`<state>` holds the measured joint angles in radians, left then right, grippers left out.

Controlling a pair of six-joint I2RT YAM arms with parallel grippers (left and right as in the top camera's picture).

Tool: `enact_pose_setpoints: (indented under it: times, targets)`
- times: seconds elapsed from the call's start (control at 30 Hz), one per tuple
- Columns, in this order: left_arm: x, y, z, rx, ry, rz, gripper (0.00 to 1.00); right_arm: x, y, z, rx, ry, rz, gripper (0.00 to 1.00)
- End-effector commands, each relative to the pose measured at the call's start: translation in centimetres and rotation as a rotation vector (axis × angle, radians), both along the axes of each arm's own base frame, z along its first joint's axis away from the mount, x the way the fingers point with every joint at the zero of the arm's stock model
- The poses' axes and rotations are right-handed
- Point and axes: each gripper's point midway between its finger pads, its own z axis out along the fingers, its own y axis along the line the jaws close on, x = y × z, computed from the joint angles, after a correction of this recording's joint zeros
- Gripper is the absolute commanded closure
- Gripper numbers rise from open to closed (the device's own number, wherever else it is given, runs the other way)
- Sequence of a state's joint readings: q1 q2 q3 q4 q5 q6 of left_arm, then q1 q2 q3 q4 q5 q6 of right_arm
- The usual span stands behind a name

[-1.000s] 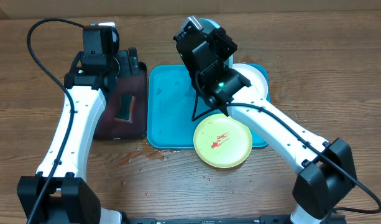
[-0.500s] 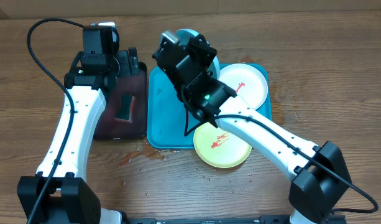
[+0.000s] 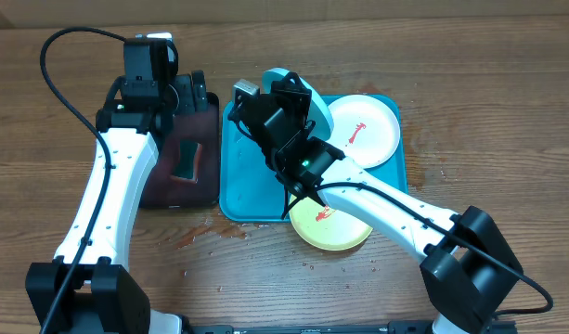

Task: Clean dirty plates on tray and stack at the side
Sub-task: 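Carry the light blue plate with the right gripper to the tray's right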

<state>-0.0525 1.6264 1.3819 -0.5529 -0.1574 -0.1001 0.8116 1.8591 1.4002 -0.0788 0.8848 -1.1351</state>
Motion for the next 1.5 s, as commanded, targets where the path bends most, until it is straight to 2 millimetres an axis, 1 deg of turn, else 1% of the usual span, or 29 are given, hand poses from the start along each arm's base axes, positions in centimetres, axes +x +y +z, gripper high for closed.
enact_pose_setpoints:
  times: [0.0, 0.2, 0.27, 0.33, 0.47, 0.53, 0.6, 0.67, 0.73, 0.77, 0.87, 0.9, 1.0, 1.03, 1.13, 1.2, 1.27, 1.3, 1.37, 1.4, 1.47]
  targets:
    - [0.2, 0.1, 2.1, 0.015, -0.048, -0.007, 0.0, 0.0, 0.5, 0.0, -0.006, 0.003, 0.028, 0.96]
    - [0.2, 0.1, 2.1, 0.015, -0.048, -0.007, 0.0, -0.4, 1.5, -1.0, -0.02, 0.037, 0.09, 0.96]
    - [0.2, 0.1, 2.1, 0.015, -0.048, -0.007, 0.0, -0.2, 1.4, -0.5, -0.037, 0.017, 0.086, 0.96]
    - [0.2, 0.1, 2.1, 0.015, -0.048, -0.007, 0.0, 0.0, 1.3, 0.0, -0.018, -0.003, 0.074, 0.96]
    - [0.2, 0.1, 2.1, 0.015, -0.048, -0.007, 0.0, -0.7, 2.0, -1.2, -0.043, 0.034, 0.114, 0.96]
    - [0.2, 0.1, 2.1, 0.015, -0.047, -0.007, 0.0, -0.6, 2.0, -0.9, -0.031, 0.02, 0.107, 0.96]
    - [0.2, 0.1, 2.0, 0.015, -0.046, -0.007, 0.0, -0.1, 1.5, -0.3, 0.002, -0.006, 0.08, 0.96]
    - [0.2, 0.1, 2.1, 0.015, -0.048, -0.007, 0.0, -0.1, 1.4, -0.5, 0.024, 0.003, 0.072, 0.96]
    - [0.2, 0.1, 2.1, 0.016, -0.047, -0.007, 0.0, -0.4, 1.3, -1.2, -0.007, 0.032, 0.081, 0.96]
    - [0.2, 0.1, 2.1, 0.015, -0.047, -0.007, 0.0, -0.3, 1.4, -1.0, -0.004, 0.025, 0.08, 0.96]
    - [0.2, 0.1, 2.0, 0.015, -0.047, -0.007, 0.0, 0.7, 0.7, 0.3, 0.047, -0.03, 0.047, 0.96]
    - [0.2, 0.1, 2.1, 0.015, -0.047, -0.007, 0.0, 0.7, 0.7, 0.3, 0.062, -0.032, 0.046, 0.96]
    - [0.2, 0.1, 2.1, 0.015, -0.047, -0.007, 0.0, 0.2, 0.9, -0.7, 0.029, 0.011, 0.062, 0.96]
    - [0.2, 0.1, 2.0, 0.015, -0.047, -0.007, 0.0, 0.2, 0.9, -0.7, 0.018, 0.011, 0.065, 0.96]
    - [0.2, 0.1, 2.0, 0.015, -0.047, -0.007, 0.0, 0.8, 0.7, 0.5, 0.068, -0.041, 0.047, 0.96]
    - [0.2, 0.1, 2.0, 0.015, -0.047, -0.007, 0.0, 0.7, 0.7, 0.3, 0.079, -0.033, 0.044, 0.96]
    - [0.2, 0.1, 2.0, 0.015, -0.046, -0.007, 0.0, 0.2, 1.1, -0.5, 0.042, 0.002, 0.063, 0.96]
    - [0.2, 0.1, 2.0, 0.015, -0.045, -0.007, 0.0, 0.1, 1.1, -0.5, 0.03, 0.0, 0.066, 0.96]
    - [0.2, 0.1, 2.0, 0.015, -0.045, -0.007, 0.0, 0.6, 1.0, 0.7, 0.076, -0.051, 0.045, 0.96]
    - [0.2, 0.1, 2.0, 0.015, -0.045, -0.007, 0.0, 0.7, 1.0, 0.9, 0.097, -0.057, 0.041, 0.96]
    - [0.2, 0.1, 2.0, 0.015, -0.045, -0.007, 0.0, 0.4, 1.2, 0.5, 0.092, -0.041, 0.046, 0.96]
